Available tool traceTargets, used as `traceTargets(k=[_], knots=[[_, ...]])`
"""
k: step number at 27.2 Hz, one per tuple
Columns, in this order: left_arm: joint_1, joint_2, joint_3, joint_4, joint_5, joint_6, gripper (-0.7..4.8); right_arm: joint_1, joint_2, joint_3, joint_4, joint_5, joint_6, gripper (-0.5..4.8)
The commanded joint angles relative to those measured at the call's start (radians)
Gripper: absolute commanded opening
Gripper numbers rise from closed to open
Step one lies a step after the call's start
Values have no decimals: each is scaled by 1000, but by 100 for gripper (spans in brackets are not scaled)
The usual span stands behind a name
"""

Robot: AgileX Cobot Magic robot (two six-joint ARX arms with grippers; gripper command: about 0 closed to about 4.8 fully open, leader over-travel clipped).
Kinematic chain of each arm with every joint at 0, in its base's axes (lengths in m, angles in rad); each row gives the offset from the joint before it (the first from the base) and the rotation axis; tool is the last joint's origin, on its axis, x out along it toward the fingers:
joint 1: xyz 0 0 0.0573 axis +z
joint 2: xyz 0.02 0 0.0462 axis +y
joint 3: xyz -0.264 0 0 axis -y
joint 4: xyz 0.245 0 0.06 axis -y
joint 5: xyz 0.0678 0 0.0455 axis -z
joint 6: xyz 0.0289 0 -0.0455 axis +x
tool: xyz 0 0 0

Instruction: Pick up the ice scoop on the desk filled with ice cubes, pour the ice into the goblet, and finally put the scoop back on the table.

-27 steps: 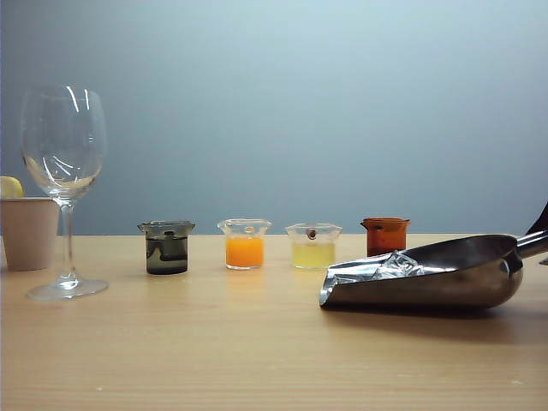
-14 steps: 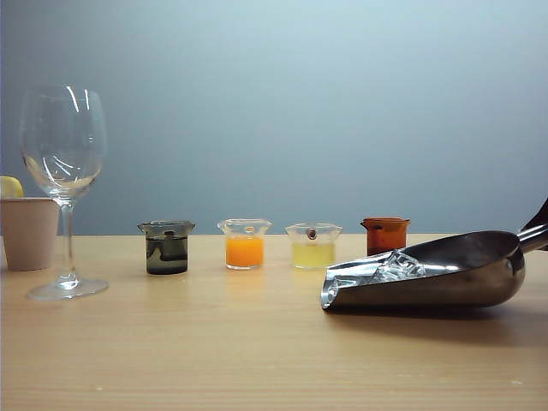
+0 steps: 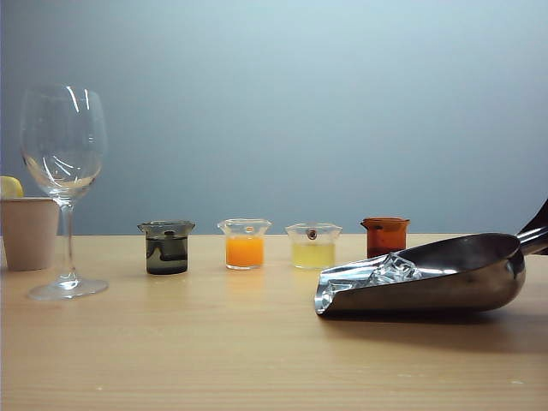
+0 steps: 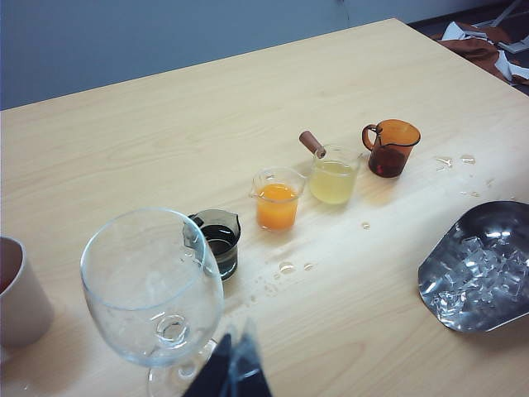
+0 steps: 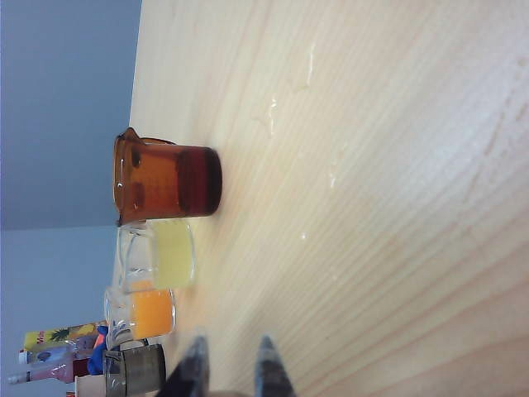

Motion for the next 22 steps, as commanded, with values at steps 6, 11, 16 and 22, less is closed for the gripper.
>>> traceTargets(k=[6, 11, 16, 22], knots=[[-1, -2, 7, 13, 5, 0, -5, 0, -3, 3, 41, -7, 93, -1], [-1, -2, 7, 13, 5, 0, -5, 0, -3, 3, 64, -13, 100, -2], [-1, -2, 7, 13, 5, 0, -5, 0, -3, 3, 64, -44, 100, -1], [-1, -2, 7, 13, 4, 0, -5, 0, -3, 3, 87, -79, 111, -2]])
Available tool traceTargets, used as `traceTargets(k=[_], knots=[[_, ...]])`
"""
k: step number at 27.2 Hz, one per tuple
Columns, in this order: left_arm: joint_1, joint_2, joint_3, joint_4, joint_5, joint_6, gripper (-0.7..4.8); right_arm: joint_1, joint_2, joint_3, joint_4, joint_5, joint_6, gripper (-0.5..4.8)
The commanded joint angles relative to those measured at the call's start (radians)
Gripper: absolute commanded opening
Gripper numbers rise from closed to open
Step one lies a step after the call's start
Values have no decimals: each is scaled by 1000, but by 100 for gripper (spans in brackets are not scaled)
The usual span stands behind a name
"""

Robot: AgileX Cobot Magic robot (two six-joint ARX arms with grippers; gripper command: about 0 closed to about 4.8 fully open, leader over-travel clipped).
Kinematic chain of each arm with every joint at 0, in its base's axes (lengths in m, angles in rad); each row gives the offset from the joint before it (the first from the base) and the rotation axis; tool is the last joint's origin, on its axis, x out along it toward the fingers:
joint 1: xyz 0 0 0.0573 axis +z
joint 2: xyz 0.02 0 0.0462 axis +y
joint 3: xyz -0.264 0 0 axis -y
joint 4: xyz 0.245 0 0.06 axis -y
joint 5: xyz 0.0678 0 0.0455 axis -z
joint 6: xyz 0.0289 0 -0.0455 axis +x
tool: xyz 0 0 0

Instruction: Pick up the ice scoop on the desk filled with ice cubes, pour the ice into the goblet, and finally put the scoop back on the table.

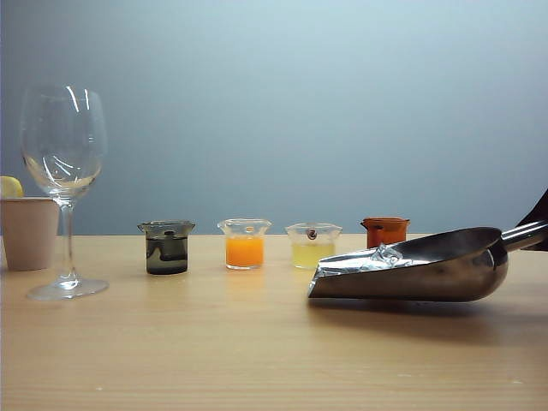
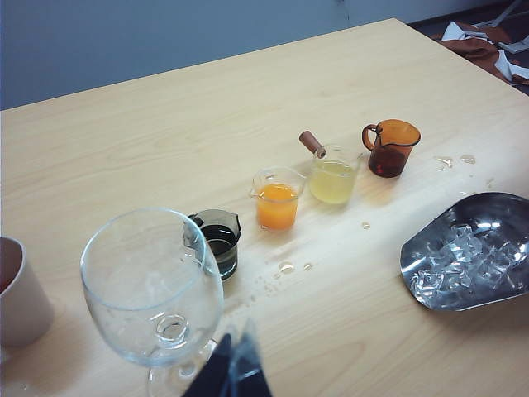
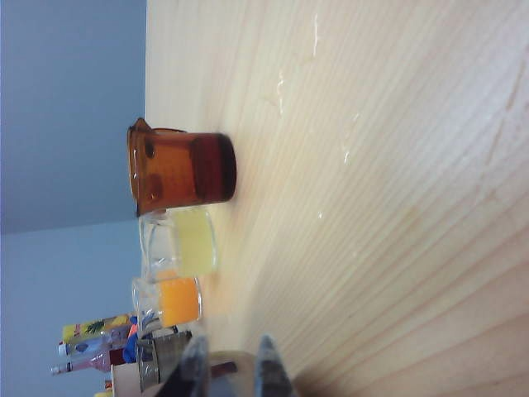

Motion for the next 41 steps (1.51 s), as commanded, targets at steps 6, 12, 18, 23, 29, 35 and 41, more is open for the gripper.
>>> traceTargets(k=[6, 12, 18, 23, 29, 35, 41], knots=[[-1, -2, 7, 13, 4, 0, -5, 0, -4, 6, 102, -53, 103, -1], [-1, -2, 7, 13, 4, 0, -5, 0, -4, 6, 137, -60, 170, -2], [-1, -2, 7, 13, 5, 0, -5, 2, -5, 51, 143, -102, 203, -2], [-1, -2, 7, 13, 4, 0, -5, 4, -5, 110, 137, -103, 251, -3], [-1, -2, 7, 13, 5, 0, -5, 20, -5, 183, 97, -116, 274, -5], [-1, -2, 7, 12, 2, 0, -5, 66, -5, 269, 18, -102, 273, -5], [-1, -3, 11, -3, -120, -8, -5, 68, -5, 347, -30, -101, 273, -5]])
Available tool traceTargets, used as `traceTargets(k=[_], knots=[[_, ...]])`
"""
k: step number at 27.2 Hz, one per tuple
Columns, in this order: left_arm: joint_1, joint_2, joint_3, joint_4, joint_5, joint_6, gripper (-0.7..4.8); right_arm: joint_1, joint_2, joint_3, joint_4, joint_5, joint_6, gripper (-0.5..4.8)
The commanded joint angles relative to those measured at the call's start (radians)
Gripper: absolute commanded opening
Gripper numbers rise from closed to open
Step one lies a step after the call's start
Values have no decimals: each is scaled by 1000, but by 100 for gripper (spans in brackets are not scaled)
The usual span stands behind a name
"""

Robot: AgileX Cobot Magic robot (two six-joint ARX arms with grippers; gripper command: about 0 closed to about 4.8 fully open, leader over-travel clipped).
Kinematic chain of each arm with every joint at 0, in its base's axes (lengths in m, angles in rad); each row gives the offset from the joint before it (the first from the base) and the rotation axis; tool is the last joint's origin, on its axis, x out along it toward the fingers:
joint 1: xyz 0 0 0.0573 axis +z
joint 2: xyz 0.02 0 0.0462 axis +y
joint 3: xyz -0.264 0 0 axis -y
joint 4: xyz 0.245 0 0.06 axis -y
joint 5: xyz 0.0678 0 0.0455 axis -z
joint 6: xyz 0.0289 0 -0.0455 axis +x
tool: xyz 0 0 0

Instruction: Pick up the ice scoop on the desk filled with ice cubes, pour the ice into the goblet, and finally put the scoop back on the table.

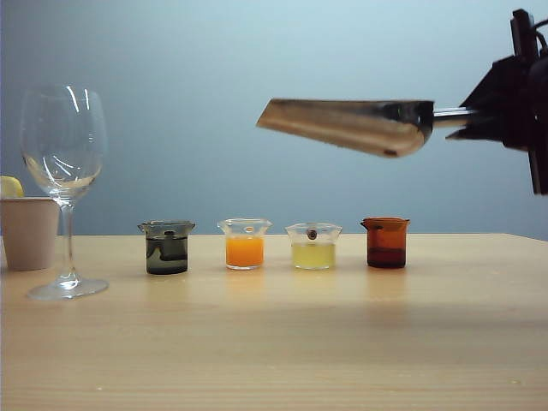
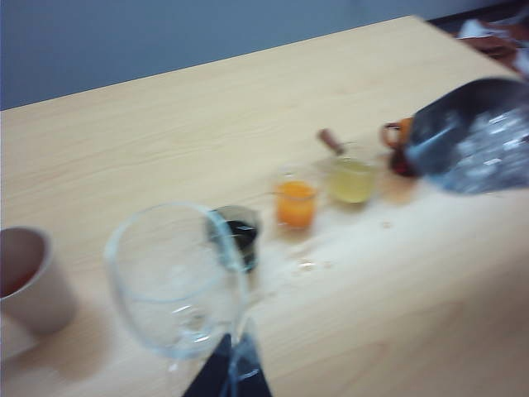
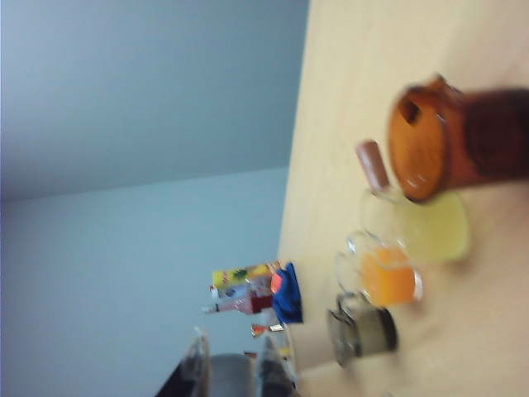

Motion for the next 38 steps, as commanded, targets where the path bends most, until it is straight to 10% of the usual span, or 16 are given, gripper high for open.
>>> traceTargets(k=[1, 38], knots=[[-1, -3, 13, -9, -85, -5, -5, -1, -6, 42, 13, -3, 15, -5], [0, -4, 16, -20, -71, -6, -5, 160, 1, 423, -398, 63, 10, -5]])
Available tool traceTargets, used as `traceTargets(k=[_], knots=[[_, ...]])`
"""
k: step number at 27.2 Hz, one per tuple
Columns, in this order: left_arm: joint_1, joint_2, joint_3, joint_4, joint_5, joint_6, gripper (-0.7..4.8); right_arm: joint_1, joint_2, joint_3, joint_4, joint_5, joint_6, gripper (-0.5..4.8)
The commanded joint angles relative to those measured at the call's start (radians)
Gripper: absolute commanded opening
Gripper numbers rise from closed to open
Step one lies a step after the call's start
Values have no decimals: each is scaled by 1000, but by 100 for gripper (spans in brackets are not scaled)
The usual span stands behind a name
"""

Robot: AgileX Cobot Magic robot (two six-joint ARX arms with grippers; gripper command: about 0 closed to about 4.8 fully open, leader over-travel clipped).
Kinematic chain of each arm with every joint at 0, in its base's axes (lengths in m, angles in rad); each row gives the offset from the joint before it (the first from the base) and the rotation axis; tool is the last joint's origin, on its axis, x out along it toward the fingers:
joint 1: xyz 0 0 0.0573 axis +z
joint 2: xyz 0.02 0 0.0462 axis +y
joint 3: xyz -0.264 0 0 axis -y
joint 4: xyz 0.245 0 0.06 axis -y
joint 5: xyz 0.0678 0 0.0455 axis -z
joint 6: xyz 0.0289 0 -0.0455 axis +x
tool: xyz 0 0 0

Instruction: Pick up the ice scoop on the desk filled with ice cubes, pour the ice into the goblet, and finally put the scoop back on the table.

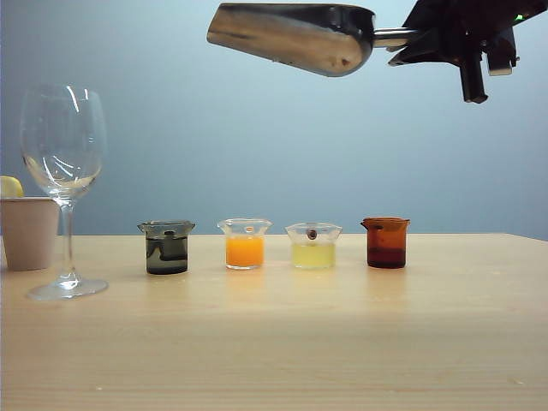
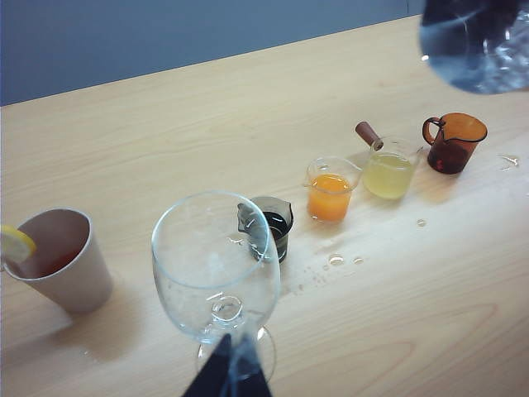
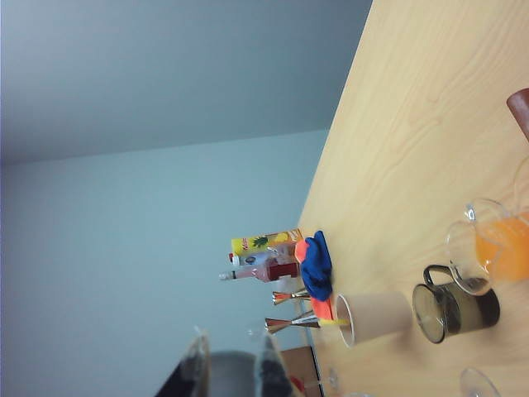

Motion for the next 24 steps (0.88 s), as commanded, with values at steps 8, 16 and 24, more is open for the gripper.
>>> traceTargets(k=[8, 16, 24], knots=[[0, -3, 4, -14, 5, -3, -5, 61, -4, 32, 1, 22, 12, -5], [0, -3, 4, -19, 4, -3, -5, 62, -4, 80, -14, 26, 12, -5], [0, -4, 4, -18, 4, -3, -5, 62, -4, 142, -82, 42, 19, -5]])
